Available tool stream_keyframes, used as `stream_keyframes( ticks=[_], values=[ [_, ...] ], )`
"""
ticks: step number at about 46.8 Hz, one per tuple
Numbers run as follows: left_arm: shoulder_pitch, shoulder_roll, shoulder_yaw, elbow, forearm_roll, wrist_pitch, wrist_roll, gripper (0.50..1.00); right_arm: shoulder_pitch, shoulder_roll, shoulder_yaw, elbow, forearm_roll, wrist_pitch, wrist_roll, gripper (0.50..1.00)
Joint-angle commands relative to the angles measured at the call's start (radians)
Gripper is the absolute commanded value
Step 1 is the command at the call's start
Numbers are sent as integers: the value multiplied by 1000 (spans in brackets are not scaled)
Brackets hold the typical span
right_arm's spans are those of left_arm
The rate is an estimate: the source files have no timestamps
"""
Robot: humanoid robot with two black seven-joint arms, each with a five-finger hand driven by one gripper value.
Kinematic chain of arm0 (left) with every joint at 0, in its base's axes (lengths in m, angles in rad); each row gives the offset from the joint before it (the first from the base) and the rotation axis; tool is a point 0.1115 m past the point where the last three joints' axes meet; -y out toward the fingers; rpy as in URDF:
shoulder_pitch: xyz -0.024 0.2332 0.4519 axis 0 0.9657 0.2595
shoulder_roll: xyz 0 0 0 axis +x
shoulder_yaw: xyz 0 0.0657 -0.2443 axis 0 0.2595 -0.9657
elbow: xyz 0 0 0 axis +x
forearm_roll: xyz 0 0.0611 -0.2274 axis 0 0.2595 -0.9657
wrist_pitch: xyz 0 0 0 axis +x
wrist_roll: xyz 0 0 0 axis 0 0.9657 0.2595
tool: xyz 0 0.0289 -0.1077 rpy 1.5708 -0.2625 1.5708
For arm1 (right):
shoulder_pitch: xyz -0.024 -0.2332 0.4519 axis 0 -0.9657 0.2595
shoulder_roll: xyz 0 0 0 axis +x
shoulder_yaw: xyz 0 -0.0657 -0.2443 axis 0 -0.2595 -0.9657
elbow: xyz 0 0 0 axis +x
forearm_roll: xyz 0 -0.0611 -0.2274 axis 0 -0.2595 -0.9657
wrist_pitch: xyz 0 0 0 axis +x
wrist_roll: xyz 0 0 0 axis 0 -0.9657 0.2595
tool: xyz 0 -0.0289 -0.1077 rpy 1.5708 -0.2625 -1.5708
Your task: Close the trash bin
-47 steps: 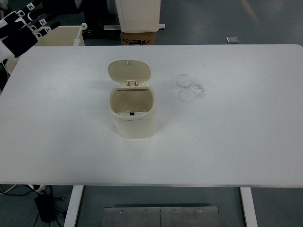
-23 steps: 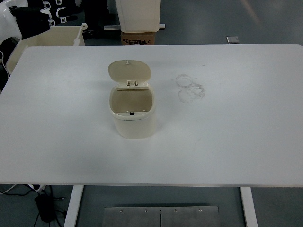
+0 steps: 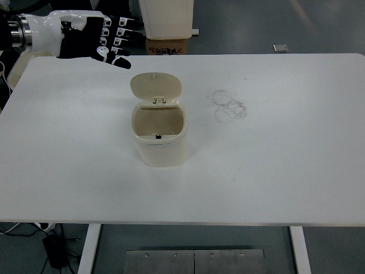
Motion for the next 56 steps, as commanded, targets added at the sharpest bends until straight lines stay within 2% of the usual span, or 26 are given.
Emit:
stream_keyframes(
  ticks=[1, 23, 56],
  values=[
    [-34, -3, 17, -27, 2, -1, 0, 1000, 0, 0, 0, 0, 0, 0, 0, 993],
    [-65, -91, 79, -24, 74, 11, 2, 1000, 0, 0, 0, 0, 0, 0, 0, 993],
    [-33, -100, 82, -1, 92, 25, 0, 1000, 0, 0, 0, 0, 0, 0, 0, 993]
  ],
)
